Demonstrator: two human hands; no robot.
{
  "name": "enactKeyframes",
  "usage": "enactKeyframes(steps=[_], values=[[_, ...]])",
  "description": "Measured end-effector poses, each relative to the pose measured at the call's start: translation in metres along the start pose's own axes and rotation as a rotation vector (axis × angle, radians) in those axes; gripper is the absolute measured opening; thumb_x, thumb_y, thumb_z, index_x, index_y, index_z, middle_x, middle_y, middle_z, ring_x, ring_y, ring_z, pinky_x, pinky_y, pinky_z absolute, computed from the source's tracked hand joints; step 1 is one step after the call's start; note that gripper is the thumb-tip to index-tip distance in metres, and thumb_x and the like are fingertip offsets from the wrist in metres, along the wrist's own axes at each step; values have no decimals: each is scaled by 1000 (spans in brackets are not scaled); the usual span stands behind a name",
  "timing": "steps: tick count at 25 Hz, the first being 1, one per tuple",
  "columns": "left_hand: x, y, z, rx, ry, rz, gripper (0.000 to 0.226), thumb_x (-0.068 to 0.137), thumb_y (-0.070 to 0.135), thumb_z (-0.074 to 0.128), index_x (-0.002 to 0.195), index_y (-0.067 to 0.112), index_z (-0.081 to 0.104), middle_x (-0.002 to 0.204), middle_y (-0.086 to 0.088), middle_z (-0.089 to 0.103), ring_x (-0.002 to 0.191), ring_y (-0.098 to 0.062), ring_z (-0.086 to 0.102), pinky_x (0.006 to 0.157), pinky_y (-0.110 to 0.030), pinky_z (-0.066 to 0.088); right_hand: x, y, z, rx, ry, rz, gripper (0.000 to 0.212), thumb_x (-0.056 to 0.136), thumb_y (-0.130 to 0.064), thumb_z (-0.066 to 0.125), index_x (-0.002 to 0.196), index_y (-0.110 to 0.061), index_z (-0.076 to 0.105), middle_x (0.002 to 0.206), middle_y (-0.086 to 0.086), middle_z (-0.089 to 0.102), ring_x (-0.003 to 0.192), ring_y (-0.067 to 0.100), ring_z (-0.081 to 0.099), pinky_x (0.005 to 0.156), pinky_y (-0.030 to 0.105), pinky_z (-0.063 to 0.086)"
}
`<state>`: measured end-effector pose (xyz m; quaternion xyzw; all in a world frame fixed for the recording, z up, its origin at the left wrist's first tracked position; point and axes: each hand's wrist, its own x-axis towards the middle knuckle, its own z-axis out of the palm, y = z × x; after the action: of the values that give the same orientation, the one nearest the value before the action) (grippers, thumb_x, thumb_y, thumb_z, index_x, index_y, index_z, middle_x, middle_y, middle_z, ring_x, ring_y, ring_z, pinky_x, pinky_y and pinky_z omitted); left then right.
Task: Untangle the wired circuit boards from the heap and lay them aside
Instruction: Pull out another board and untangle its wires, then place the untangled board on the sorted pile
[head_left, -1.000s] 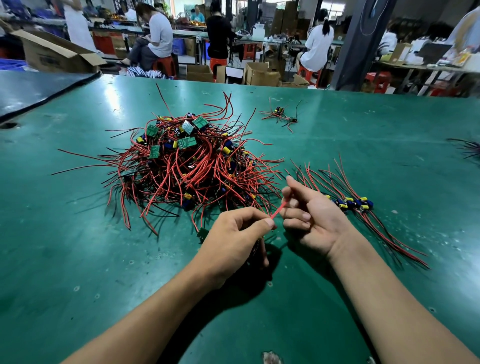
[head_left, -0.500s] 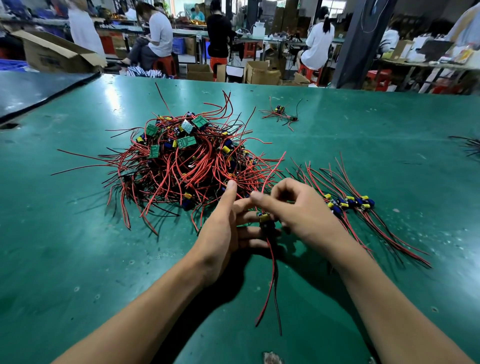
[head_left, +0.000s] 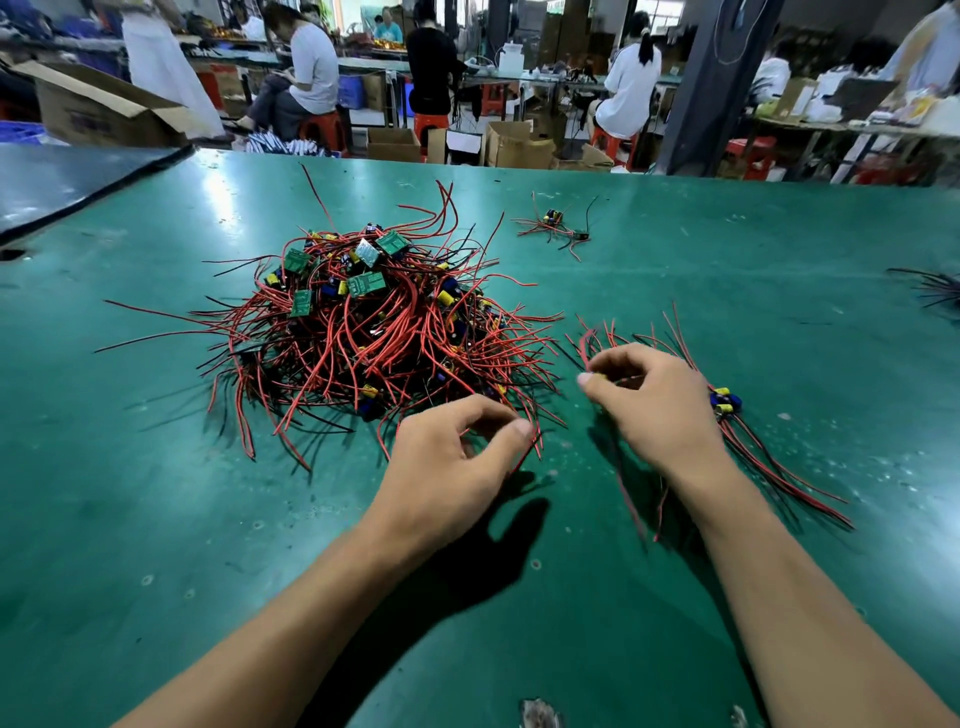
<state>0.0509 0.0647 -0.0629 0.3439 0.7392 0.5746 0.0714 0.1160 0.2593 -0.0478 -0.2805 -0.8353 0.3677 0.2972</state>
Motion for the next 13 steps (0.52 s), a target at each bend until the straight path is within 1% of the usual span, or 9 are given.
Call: enactKeyframes(steps=[1, 2, 4, 5, 7, 9, 11, 13], values=[[-1, -2, -3, 210, 58, 113, 12, 86, 33, 69, 83, 21, 72, 71, 9, 67, 55, 4, 51, 56, -19, 43, 3, 5, -3, -45, 50, 17, 16, 83, -22, 79, 97, -17, 75, 87, -1, 72, 79, 12, 65, 86, 28, 52], [-2, -2, -6, 363, 75, 175, 14, 82, 35, 67, 81, 21, 70, 71, 11, 64, 59, 2, 52, 60, -22, 44, 4, 10, -4, -92, 83, 30, 22, 83, -24, 79, 103, -16, 74, 95, 3, 71, 87, 17, 65, 91, 32, 51], [-3, 1, -10, 521, 36, 198, 19, 76, 37, 60, 86, 23, 68, 78, 9, 61, 73, -11, 57, 68, -31, 49, 4, 14, -3, -181, 116, 1, 26, 83, -26, 78, 107, -16, 74, 104, 8, 68, 97, 24, 64, 95, 36, 49], [-4, 3, -11, 567, 10, 184, 23, 74, 38, 57, 88, 24, 67, 82, 9, 59, 77, -16, 58, 70, -34, 49, 2, 12, 0, -199, 117, -49, 24, 83, -25, 78, 106, -16, 74, 103, 7, 66, 97, 25, 63, 94, 35, 48], [-4, 3, -12, 650, -35, 180, 28, 72, 42, 54, 91, 26, 66, 89, 9, 58, 82, -18, 58, 68, -30, 45, -3, 6, 9, -193, 71, -175, 18, 84, -24, 78, 101, -16, 75, 97, 2, 66, 92, 22, 63, 91, 32, 48], [-3, 1, -12, 703, -87, 220, 26, 73, 44, 52, 86, 24, 63, 86, 8, 57, 82, -17, 56, 63, -28, 37, -10, 2, 20, -190, -19, -258, 13, 85, -25, 76, 96, -18, 76, 96, 0, 68, 92, 18, 63, 91, 33, 50], [-3, -2, -12, 718, -156, 287, 23, 75, 43, 53, 77, 20, 58, 79, 5, 55, 80, -19, 56, 62, -30, 41, -14, 1, 27, -201, -92, -266, 10, 87, -28, 73, 94, -21, 76, 97, 0, 68, 94, 18, 63, 90, 36, 50], [-2, -6, -13, 682, -207, 353, 19, 79, 36, 55, 74, 18, 60, 76, 3, 56, 78, -24, 58, 62, -34, 45, -16, 3, 29, -210, -139, -234, 11, 89, -29, 72, 94, -21, 76, 97, 1, 67, 91, 20, 62, 88, 36, 50]])
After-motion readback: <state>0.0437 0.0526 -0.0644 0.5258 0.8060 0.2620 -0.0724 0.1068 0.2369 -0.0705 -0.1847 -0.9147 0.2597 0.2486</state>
